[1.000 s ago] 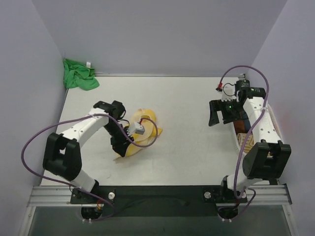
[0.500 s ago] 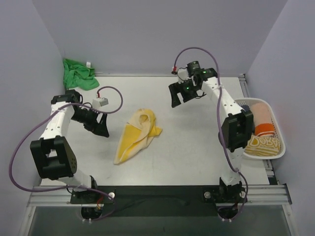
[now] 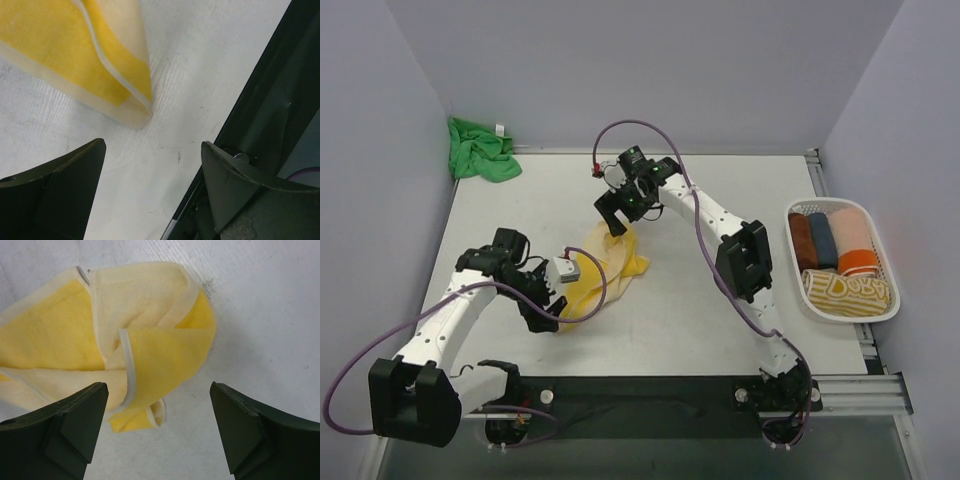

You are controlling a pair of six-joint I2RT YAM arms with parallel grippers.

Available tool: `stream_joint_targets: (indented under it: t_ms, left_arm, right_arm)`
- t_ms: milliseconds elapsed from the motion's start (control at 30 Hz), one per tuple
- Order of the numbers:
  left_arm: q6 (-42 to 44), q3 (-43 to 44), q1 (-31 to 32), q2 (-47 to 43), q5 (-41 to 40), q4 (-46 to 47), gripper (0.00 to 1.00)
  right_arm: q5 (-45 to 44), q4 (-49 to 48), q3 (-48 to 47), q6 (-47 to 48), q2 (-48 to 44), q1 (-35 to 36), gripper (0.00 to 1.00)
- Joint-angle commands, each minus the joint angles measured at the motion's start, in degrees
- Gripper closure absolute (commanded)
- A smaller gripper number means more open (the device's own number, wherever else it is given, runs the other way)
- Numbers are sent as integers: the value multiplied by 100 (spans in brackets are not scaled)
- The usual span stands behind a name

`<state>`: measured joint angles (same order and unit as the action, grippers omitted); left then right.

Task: Roll the towels
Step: Move the towel to the center of the board, then flatten the towel

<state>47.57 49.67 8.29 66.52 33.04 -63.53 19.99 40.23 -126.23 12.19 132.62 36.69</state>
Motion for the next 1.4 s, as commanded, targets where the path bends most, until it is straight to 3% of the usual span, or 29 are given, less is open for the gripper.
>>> stream_joint_targets:
  t_ms: [0,300,500,700,833,933,967,1033,1067,1200,1367]
  left_arm:
    - [244,-185,365,-306,-490,604,12]
    - [-362,-247,1086,88,-1097,1667,11]
    - [-740,-432,1630,545,-1484,2335,15]
    - [-1074,-353,1912,1231,-1590,2635,23]
    - [-1320,-283,2009,1740,-1633,2679,36]
    - [-1653,33,2001,2048,-1721,2566,60]
    - [-1698,130,1983,2084,-1722,2512,74]
    - [-1830,402,1957,2093,-1704,2407,86]
    - [-1848,490,1922,2067,-1687,2380,98]
    - [-1927,1175,1397,2136,-1573,2284,100]
    - [-1866,3183,394,2690,-1704,1889,100]
  right_arm:
    - [-109,-234,-217,214,124,31,13]
    - [-250,-516,-191,820,493,409,15]
    - [-496,-498,89,786,538,392,42]
    - [-206,-481,547,417,46,67,71]
    - [-39,-419,828,83,-271,-232,98]
    - [110,-367,995,-137,-526,-548,100]
    - [145,-358,1065,-303,-674,-714,100]
    - [286,-349,1118,-462,-894,-891,100]
    - [321,-349,1127,-611,-956,-1065,100]
    - [523,-349,803,-1007,-1133,-1505,100]
    - [646,-401,21,-1587,-1212,-2068,100]
